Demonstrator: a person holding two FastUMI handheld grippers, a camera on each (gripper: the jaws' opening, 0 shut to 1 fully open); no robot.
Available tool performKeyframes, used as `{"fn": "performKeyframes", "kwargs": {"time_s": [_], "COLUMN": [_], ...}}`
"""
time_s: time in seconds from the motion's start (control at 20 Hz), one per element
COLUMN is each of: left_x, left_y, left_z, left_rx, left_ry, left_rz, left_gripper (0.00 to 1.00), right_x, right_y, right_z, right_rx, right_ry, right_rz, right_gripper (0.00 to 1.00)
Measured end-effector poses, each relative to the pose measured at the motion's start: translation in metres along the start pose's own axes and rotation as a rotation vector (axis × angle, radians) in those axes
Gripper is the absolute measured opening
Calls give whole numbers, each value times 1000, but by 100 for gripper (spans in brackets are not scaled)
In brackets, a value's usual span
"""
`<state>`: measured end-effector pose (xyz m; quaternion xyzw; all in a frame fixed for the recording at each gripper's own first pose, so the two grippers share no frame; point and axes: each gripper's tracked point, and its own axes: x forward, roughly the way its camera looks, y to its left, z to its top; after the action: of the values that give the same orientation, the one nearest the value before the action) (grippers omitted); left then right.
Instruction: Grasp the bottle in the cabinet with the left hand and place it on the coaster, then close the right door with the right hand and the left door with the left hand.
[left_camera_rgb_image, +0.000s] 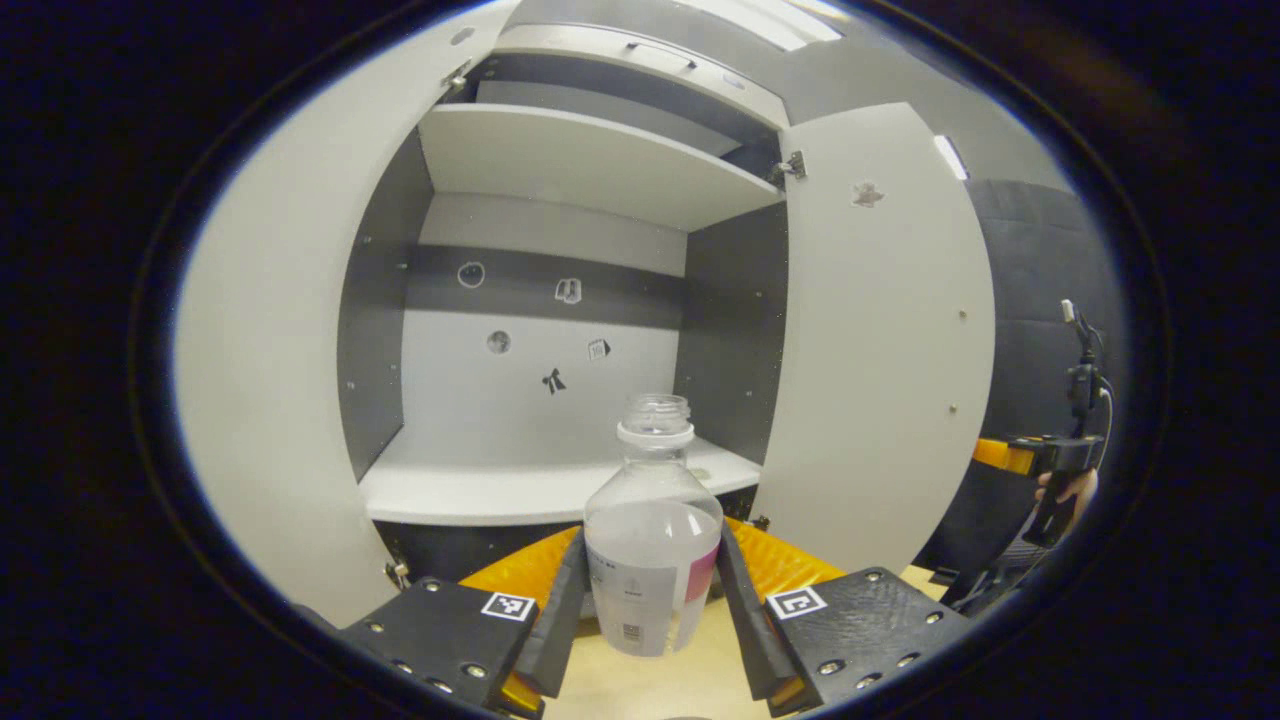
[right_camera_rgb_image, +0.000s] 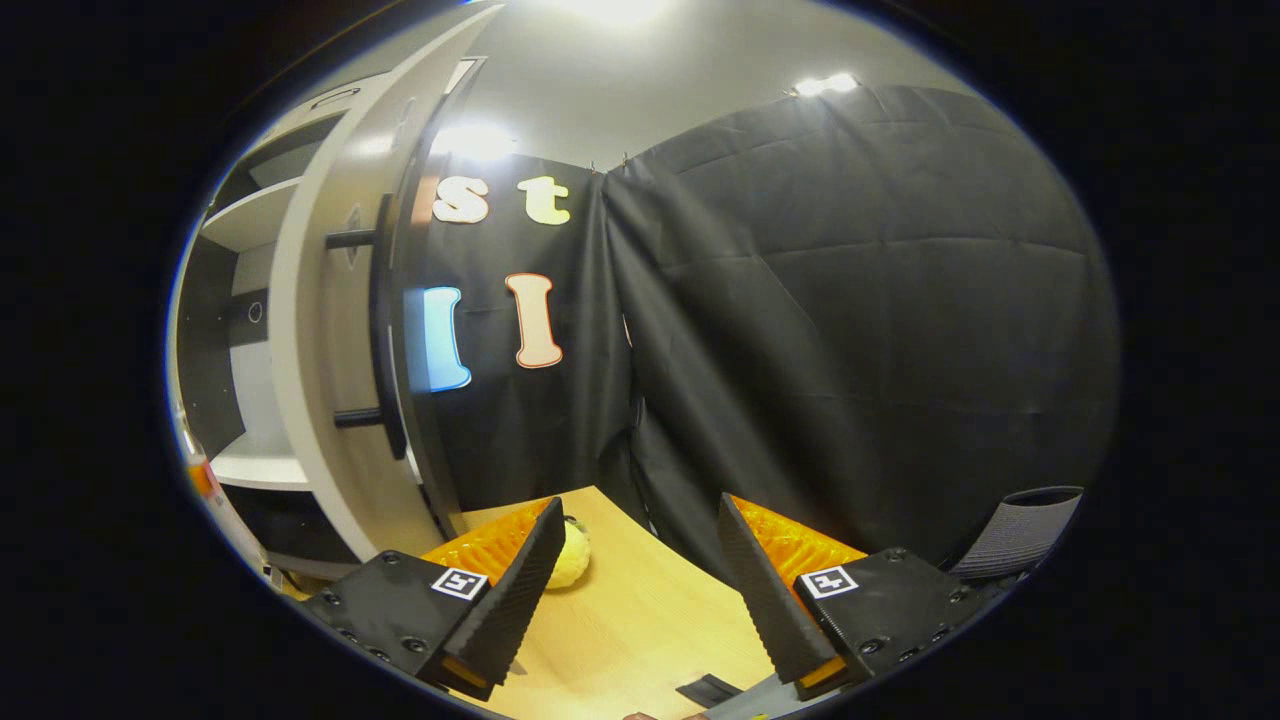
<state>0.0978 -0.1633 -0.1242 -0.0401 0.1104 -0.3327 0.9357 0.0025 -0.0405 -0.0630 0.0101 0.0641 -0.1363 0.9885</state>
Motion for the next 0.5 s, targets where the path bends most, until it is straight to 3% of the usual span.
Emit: {"fn": "performKeyframes", "kwargs": {"time_s": [0.25, 0.5], "left_x": [-17, -28], "left_y": [-8, -26], "left_z": [-67, -139], "left_rx": [-74, -63], "left_ry": [26, 80], "left_rz": [-27, -43], "left_gripper": [69, 69], "right_x": [-31, -50], "right_y": [-3, -13], "right_z": [-9, -17], "right_rx": [1, -17], "right_ry": [11, 41], "right_rz": [-17, -35], "right_gripper": [94, 97]}}
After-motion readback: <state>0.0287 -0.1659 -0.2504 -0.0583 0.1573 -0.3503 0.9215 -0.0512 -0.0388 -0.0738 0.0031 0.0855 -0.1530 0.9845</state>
